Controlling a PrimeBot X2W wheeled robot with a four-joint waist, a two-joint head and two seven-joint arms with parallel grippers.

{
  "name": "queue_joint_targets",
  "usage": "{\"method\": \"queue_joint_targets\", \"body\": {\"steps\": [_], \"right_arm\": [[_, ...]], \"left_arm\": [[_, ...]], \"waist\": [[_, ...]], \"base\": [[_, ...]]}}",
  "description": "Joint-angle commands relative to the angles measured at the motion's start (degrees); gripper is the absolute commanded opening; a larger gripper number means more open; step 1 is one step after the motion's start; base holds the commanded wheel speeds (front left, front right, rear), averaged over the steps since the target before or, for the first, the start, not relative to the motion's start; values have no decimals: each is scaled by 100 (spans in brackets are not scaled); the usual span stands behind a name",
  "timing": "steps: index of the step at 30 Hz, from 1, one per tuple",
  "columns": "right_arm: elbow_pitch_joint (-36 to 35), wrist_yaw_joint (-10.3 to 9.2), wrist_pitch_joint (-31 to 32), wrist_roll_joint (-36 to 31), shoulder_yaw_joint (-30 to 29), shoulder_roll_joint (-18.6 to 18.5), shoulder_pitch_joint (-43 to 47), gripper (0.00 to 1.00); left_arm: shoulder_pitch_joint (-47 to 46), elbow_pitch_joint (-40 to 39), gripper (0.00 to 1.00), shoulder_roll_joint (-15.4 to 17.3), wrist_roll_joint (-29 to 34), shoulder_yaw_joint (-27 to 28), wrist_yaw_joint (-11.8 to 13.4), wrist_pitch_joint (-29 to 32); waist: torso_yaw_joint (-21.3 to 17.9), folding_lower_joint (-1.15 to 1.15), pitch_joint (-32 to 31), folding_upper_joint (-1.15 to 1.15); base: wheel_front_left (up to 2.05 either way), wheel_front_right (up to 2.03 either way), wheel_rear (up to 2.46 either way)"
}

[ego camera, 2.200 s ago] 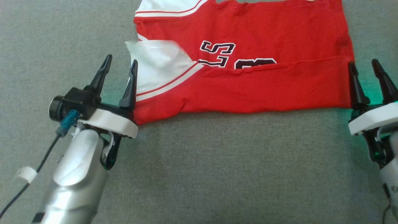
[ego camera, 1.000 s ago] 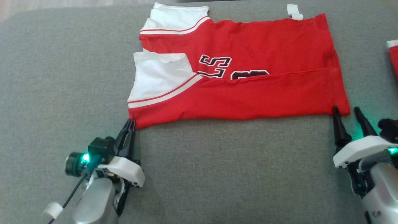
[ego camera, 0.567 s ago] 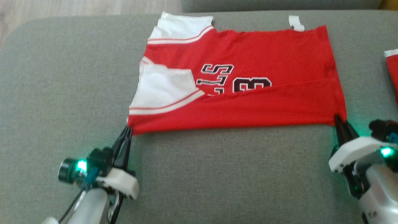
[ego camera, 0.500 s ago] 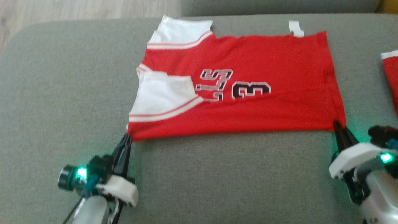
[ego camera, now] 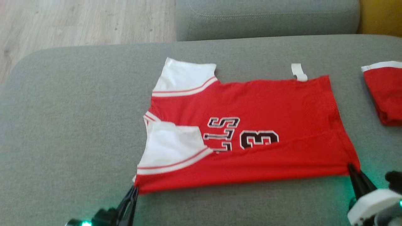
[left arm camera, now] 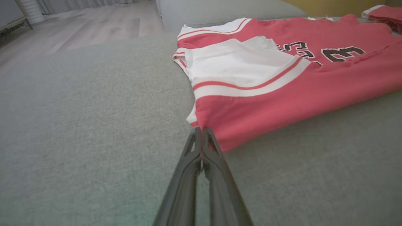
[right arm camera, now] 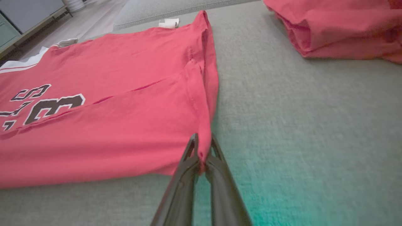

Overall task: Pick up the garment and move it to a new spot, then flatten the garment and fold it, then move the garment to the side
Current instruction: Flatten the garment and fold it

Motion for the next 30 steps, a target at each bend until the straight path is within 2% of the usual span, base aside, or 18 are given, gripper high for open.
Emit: {"method": "queue_joint_targets", "body": {"steps": [1, 5, 6, 8, 10, 11, 12, 13, 14, 15, 16, 25, 30], "right_arm": [[-171, 21, -10, 21, -34, -254, 37, 0], [-377, 21, 93, -38, -221, -228, 292, 0], [-415, 21, 111, -69, -260, -216, 323, 3], [-476, 21, 156, -138, -338, -176, 365, 19], [-524, 21, 197, -200, -414, -137, 393, 57], [-544, 21, 214, -236, -459, -116, 406, 88], [-569, 21, 235, -270, -501, -94, 416, 100], [-603, 21, 249, -300, -540, -73, 423, 100], [-641, 21, 258, -332, -576, -53, 427, 100], [-685, 21, 265, -367, -602, -38, 432, 100], [-737, 21, 269, -403, -630, -24, 436, 100], [-1300, 21, 177, -640, -842, 52, 446, 100], [-1829, 21, 91, -719, -894, 104, 346, 100]], "left_arm": [[-63, -224, 0, 178, -70, 228, 75, 18], [190, -538, 0, 222, -143, 212, 100, 187], [206, -577, 0, 228, -149, 202, 101, 216], [197, -606, 0, 224, -161, 164, 82, 274], [153, -620, 0, 196, -173, 120, 64, 327], [121, -622, 0, 178, -179, 101, 57, 342], [84, -620, 0, 168, -171, 74, 46, 350], [46, -608, 11, 157, -162, 46, 35, 357], [12, -581, 35, 142, -168, 20, 15, 377], [-18, -551, 91, 131, -177, 4, 4, 397], [-54, -528, 100, 119, -177, -5, 8, 398], [-485, -787, 100, 148, -214, 130, 110, 412], [-1315, -1243, 100, 410, -177, 295, 21, 739]], "waist": [[-11, 1, -10, 0], [-26, 1, 9, 0], [-28, 1, 23, 0], [-28, 1, 47, 0], [-23, 1, 71, 0], [-18, 1, 84, 0], [-15, 1, 102, 0], [-15, 1, 119, 0], [-18, 1, 133, 0], [-25, 1, 147, 0], [-33, 1, 157, 0], [-156, 1, 282, 0], [-282, 1, 513, 0]], "base": [[0, 0, 0], [0, 0, 0], [0, 0, 0], [0, 0, 0], [0, 0, 0], [0, 0, 0], [0, 0, 0], [0, 0, 0], [0, 0, 0], [0, 0, 0], [0, 0, 0], [0, 0, 0], [0, 0, 0]]}}
